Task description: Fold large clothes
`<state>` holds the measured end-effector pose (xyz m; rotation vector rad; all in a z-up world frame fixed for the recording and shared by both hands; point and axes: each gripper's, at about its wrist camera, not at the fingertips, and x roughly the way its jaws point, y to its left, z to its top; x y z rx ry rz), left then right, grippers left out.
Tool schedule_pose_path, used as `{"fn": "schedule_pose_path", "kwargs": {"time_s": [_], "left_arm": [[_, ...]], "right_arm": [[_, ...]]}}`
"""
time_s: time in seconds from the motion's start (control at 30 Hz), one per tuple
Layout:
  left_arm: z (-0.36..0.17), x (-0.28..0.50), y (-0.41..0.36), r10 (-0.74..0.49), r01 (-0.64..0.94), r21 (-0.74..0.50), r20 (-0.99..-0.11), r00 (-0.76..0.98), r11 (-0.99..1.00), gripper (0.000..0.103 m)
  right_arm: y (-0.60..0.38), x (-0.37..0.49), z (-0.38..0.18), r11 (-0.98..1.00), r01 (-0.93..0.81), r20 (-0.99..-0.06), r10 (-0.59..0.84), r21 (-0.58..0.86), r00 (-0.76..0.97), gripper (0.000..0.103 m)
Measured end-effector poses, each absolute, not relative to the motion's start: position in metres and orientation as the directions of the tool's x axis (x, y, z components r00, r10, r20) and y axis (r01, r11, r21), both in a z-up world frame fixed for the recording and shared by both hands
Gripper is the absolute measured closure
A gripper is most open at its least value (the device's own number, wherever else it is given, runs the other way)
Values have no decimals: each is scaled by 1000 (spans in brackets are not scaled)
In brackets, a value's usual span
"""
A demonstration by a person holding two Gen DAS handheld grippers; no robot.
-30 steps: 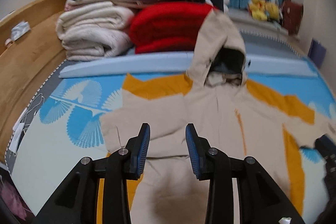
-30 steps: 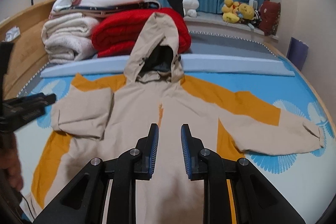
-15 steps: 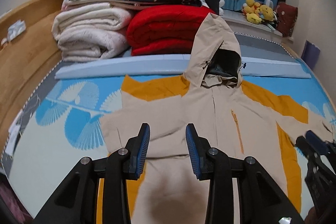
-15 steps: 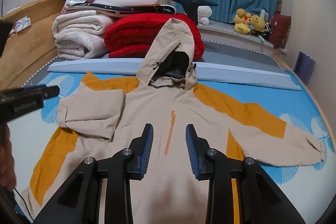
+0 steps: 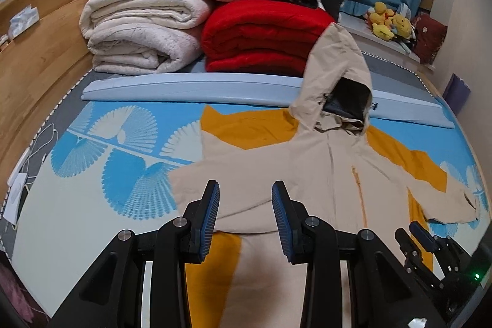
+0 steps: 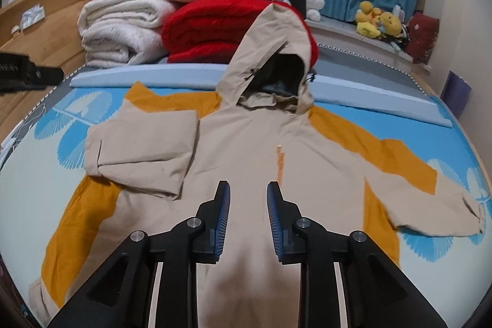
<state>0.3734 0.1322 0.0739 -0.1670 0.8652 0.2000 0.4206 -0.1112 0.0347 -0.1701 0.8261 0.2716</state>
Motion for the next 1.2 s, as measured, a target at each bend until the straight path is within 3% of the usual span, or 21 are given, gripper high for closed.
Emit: {"fn": "schedule_pose_path", "kwargs": {"time_s": [0.07, 0.13, 0.2, 0.4, 0.47, 0.5, 0.53, 0.7, 0.77, 0.8, 0.83, 1.0, 1.07, 1.13, 1.2], "left_arm": [[73, 371, 151, 101, -264, -86, -778, 620, 961, 70], [74, 367, 177, 100, -306, -119, -784, 613, 944, 70], [74, 361, 206, 117, -363, -142, -788, 605, 921, 70], [72, 338, 274, 163, -509, -191, -805, 570, 839, 70], [73, 334, 287, 167, -528, -205, -803, 572, 824, 70], [73, 332, 291, 167, -534, -209, -803, 572, 819, 70], [73, 331, 295, 167, -539, -214, -804, 571, 814, 70], [68, 328, 306, 154, -555, -234, -811, 564, 798, 70], [65, 331, 306, 136, -549, -247, -814, 564, 798, 70], [64, 332, 305, 130, -546, -250, -816, 564, 800, 70], [63, 333, 304, 126, -542, -247, -818, 561, 803, 70], [63, 333, 307, 129, -553, -252, -820, 558, 794, 70], [64, 334, 306, 129, -556, -255, -818, 560, 791, 70], [64, 336, 303, 127, -552, -256, -818, 562, 794, 70], [64, 338, 298, 122, -545, -255, -818, 563, 799, 70]], "right_arm": [[-98, 426, 28, 946, -321, -758, 177, -45, 627, 67], [-85, 432, 20, 940, -339, -781, 182, -40, 598, 49], [-70, 437, 12, 932, -359, -793, 186, -44, 581, 46], [-19, 443, -7, 888, -447, -783, 199, -110, 589, 47], [7, 444, -18, 859, -499, -788, 227, -115, 572, 64], [18, 445, -23, 847, -517, -793, 229, -123, 564, 78], [33, 446, -30, 828, -545, -803, 235, -129, 547, 81], [94, 434, -43, 727, -681, -809, 346, -89, 475, 79], [120, 426, -50, 671, -734, -808, 372, -106, 456, 69], [129, 423, -54, 654, -748, -808, 378, -112, 451, 55], [136, 422, -57, 638, -761, -810, 382, -117, 445, 52], [174, 419, -92, 520, -812, -843, 283, -266, 457, 52], [179, 418, -102, 479, -805, -837, 226, -351, 499, 56], [176, 419, -99, 464, -812, -833, 238, -355, 500, 86], [164, 424, -81, 505, -801, -814, 283, -323, 507, 90]]}}
